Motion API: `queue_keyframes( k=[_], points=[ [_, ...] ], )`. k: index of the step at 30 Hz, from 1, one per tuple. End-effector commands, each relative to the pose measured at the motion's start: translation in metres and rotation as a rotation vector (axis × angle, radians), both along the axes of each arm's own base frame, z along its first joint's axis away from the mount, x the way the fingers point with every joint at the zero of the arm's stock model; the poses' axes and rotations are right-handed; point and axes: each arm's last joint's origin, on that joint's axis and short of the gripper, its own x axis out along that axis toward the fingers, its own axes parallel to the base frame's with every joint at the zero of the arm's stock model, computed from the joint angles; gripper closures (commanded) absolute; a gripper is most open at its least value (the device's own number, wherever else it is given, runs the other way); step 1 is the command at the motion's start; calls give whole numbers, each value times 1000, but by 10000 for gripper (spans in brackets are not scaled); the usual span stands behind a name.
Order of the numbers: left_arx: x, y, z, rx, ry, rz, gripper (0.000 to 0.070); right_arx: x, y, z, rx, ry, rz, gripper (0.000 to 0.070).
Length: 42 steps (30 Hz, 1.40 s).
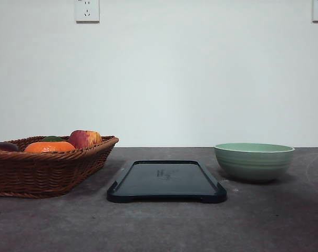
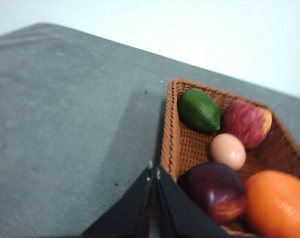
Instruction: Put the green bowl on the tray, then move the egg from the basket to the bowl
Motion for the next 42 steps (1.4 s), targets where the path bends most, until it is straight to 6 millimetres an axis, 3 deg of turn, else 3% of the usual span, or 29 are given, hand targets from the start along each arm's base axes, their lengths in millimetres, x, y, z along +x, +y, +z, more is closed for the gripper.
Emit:
queue_keyframes(
  k=[1,7,14,21,29,35,42],
  points=[
    [1,0,-5,-170,-8,26,700,0,0,0,122,12,-19,691],
    [1,0,-4,-511,-29,69,700,0,-2,1,397,32,-69,692],
    [2,0,14,-509,-208,16,700,0,-1,13,543,-72,-26,692],
    [-3,0,43,-289,-408,-27,700,-6,-2,37,427,-214,-5,693],
    [-13,-1,88,-27,-482,-14,700,-10,-2,79,277,-277,-18,693],
    [-6,0,124,-24,-384,-12,700,2,1,114,212,-181,31,693],
    [16,-2,165,5,-213,-92,700,33,5,141,157,-30,122,693]
  ],
)
